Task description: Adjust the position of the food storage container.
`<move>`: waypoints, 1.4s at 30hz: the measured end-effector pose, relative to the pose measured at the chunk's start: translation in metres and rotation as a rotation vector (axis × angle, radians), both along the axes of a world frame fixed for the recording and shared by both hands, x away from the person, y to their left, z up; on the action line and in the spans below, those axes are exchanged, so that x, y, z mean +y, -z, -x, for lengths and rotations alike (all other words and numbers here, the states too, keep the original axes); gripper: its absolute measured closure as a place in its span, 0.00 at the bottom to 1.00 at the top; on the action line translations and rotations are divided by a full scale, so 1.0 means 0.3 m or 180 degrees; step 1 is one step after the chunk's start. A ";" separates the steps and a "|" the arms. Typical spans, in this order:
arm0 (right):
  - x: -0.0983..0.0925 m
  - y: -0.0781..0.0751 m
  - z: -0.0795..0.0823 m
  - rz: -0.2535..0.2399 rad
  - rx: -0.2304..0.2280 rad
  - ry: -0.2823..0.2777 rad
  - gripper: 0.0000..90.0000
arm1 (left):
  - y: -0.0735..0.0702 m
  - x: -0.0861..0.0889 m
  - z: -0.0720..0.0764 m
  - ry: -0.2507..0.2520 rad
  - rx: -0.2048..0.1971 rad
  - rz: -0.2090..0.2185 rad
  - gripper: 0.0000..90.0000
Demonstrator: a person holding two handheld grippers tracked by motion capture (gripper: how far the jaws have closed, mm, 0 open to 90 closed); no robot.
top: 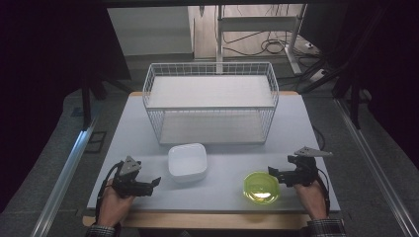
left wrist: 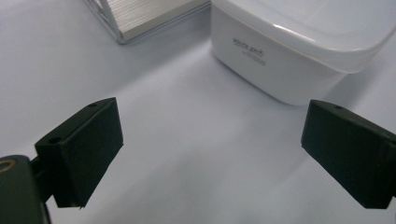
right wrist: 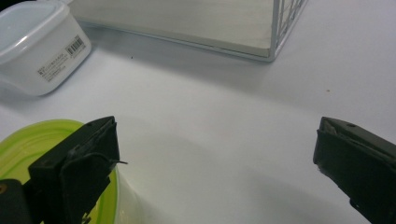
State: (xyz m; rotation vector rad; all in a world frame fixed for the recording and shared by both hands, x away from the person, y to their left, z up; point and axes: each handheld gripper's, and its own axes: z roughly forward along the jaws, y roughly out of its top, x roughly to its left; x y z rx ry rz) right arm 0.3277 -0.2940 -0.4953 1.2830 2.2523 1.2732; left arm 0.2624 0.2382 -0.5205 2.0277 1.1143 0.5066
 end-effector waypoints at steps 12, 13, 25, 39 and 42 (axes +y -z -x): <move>-0.005 0.000 0.003 -0.0125 0.0124 0.0090 0.00 | -0.011 -0.018 -0.008 0.0001 0.0178 0.0154 0.07; -0.003 0.001 0.003 -0.0112 0.0120 0.0107 0.00 | -0.010 -0.020 -0.009 0.0006 0.0185 0.0136 0.06; 0.020 -0.013 0.007 -0.0070 0.0088 0.0183 0.01 | -0.038 -0.027 0.006 0.0215 0.0070 0.0278 0.07; 0.059 -0.077 0.051 0.0260 0.0027 -0.0050 0.33 | -0.106 -0.084 0.040 0.0286 -0.0118 0.0506 0.33; 0.070 -0.086 0.060 0.0306 -0.0027 -0.0068 0.41 | -0.116 -0.100 0.040 0.0356 -0.0104 0.0599 0.41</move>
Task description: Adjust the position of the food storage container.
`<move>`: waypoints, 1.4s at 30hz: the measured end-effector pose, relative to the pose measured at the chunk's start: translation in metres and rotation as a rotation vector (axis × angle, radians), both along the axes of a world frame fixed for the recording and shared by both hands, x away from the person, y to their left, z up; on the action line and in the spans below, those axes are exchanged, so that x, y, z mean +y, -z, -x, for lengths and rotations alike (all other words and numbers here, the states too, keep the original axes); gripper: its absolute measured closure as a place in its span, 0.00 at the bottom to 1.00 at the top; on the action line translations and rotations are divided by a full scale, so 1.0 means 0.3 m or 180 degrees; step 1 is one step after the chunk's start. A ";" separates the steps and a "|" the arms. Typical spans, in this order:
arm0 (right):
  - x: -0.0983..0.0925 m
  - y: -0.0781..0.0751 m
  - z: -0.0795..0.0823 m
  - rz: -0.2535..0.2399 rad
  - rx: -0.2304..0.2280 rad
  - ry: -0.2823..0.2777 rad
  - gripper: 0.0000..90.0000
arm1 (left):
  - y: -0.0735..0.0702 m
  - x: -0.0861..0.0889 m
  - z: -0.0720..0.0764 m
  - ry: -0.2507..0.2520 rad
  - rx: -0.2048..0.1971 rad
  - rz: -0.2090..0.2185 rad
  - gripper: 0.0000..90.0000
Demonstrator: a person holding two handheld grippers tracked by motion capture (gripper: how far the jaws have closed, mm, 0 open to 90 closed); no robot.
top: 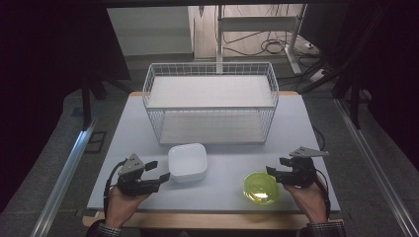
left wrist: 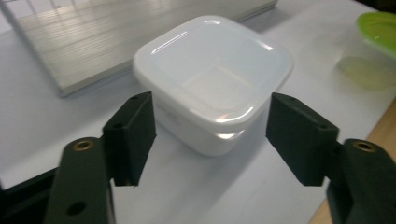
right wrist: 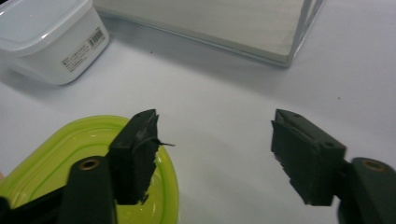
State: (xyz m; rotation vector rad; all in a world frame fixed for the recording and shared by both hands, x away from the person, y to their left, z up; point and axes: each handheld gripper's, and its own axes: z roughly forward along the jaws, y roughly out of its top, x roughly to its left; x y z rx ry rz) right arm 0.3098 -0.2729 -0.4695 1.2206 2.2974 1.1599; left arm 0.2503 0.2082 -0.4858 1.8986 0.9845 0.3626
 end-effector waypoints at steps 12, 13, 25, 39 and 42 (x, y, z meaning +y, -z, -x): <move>0.037 -0.025 0.024 0.0028 -0.0004 -0.0113 0.61 | -0.013 -0.124 -0.028 0.0349 -0.0006 -0.0064 0.67; 0.047 -0.035 0.034 0.0021 -0.0006 -0.0164 0.68 | -0.011 -0.134 -0.027 0.0365 -0.0010 -0.0064 0.67; 0.169 -0.060 0.108 0.0063 0.0078 -0.0662 0.99 | 0.018 -0.123 0.009 0.0223 -0.0050 -0.0112 0.34; 0.266 -0.027 0.205 0.0192 0.0312 -0.1084 0.99 | 0.034 -0.101 0.020 0.0104 -0.0086 -0.0202 0.24; 0.251 -0.026 0.226 0.0196 0.0326 -0.1104 0.99 | 0.036 -0.105 0.021 0.0109 -0.0098 -0.0248 0.24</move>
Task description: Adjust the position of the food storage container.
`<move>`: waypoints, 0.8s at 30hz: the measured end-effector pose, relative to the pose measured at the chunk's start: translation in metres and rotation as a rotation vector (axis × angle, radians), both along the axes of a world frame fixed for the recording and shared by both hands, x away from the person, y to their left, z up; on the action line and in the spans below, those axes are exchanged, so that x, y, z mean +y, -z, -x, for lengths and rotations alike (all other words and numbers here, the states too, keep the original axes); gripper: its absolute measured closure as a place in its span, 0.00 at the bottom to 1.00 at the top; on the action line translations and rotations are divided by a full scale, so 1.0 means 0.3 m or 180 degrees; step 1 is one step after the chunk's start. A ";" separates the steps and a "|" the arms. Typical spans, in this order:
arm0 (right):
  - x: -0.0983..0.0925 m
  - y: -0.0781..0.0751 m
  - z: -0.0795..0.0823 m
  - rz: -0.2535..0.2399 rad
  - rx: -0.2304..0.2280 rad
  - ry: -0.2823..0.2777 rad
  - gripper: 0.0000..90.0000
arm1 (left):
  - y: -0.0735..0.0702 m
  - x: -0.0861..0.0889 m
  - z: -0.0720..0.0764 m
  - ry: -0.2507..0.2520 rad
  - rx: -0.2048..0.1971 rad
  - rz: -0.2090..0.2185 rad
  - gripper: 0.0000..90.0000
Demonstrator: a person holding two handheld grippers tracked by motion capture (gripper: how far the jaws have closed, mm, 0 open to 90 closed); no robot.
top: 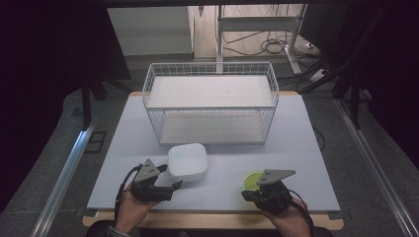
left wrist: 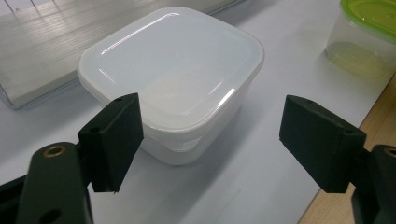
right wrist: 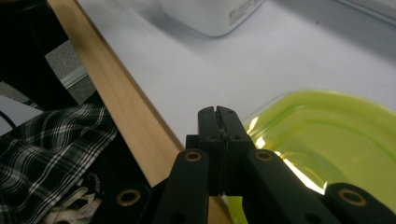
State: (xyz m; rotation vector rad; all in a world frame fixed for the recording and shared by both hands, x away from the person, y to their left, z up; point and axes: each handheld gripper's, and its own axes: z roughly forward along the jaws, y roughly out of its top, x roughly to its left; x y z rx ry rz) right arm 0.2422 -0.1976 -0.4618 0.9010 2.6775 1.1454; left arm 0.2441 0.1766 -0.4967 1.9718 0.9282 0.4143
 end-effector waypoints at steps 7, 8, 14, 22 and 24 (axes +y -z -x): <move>-0.026 0.017 0.033 0.0054 0.0085 -0.0042 0.99 | 0.004 -0.003 0.000 0.0002 -0.0008 -0.0042 0.23; -0.028 0.020 0.033 0.0082 0.0086 -0.0036 0.99 | 0.004 -0.003 0.000 0.0001 -0.0008 -0.0043 0.23; -0.043 0.036 0.024 0.0139 0.0140 -0.0029 0.99 | 0.006 -0.001 0.000 0.0002 -0.0007 -0.0057 0.23; -0.082 0.042 -0.007 0.0158 0.0133 0.0069 0.99 | 0.008 -0.002 0.000 0.0008 -0.0005 -0.0077 0.23; -0.093 0.043 -0.016 0.0134 0.0139 0.0095 0.99 | 0.009 -0.001 0.000 0.0007 -0.0005 -0.0082 0.23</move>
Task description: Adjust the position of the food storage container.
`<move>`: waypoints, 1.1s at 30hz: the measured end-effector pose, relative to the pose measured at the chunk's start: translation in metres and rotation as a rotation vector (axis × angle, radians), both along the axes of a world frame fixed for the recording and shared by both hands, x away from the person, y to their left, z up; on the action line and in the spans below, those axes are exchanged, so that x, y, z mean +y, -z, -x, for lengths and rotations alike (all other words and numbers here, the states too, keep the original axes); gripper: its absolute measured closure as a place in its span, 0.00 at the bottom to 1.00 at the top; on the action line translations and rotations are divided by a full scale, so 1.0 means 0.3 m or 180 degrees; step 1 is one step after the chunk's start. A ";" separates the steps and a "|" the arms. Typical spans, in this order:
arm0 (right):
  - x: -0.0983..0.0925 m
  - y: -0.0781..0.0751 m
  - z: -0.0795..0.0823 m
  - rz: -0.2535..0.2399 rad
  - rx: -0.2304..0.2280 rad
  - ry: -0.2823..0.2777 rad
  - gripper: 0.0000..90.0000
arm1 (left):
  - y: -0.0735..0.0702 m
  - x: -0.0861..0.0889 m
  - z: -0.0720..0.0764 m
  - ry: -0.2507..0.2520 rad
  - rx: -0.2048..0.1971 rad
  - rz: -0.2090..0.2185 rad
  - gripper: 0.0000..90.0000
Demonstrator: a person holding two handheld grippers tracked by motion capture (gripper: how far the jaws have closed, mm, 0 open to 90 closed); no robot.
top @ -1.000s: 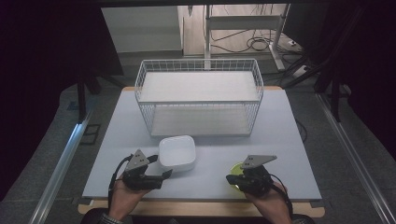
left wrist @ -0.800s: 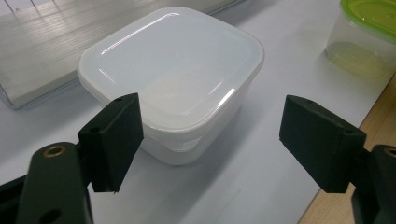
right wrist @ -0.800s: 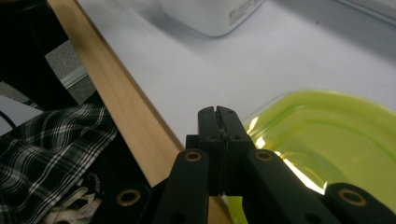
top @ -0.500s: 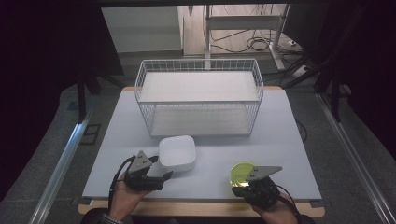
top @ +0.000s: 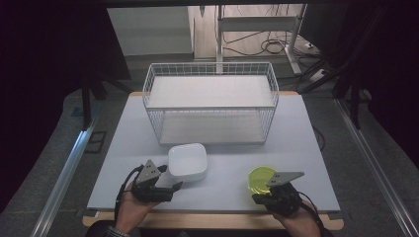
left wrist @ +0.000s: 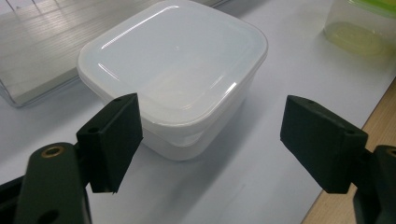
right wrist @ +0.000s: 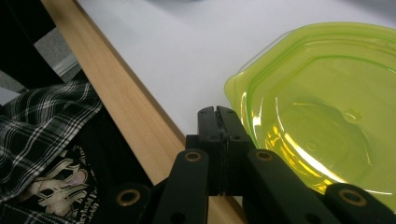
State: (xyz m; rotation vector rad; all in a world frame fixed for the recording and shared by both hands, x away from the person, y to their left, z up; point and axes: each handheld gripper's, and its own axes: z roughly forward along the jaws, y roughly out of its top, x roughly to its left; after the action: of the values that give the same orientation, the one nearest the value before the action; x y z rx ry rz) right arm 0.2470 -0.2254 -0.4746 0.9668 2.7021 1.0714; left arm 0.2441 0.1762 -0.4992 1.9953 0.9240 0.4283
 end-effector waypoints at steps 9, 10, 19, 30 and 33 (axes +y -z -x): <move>-0.035 0.001 -0.040 -0.0038 -0.0030 0.0129 0.99 | 0.003 0.001 -0.001 -0.0003 0.0008 -0.0024 0.23; -0.047 0.001 -0.052 -0.0046 -0.0028 0.0159 0.99 | 0.002 0.003 -0.002 -0.0005 0.0009 -0.0020 0.23; -0.095 0.000 -0.095 -0.0070 -0.0044 0.0305 0.99 | 0.004 0.013 -0.005 -0.0031 0.0044 -0.0056 0.23; -0.156 -0.002 -0.151 -0.0083 -0.0085 0.0499 0.99 | 0.010 0.023 -0.010 -0.0052 0.0041 -0.0137 0.24; -0.185 -0.005 -0.177 -0.0059 -0.0107 0.0621 0.99 | 0.010 0.026 -0.011 -0.0069 0.0046 -0.0143 0.24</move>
State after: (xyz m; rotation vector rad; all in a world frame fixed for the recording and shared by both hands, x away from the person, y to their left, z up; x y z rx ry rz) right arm 0.3002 -0.2809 -0.4731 1.1756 2.5125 1.0657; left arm 0.2474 0.1839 -0.5023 2.0331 0.9531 0.4511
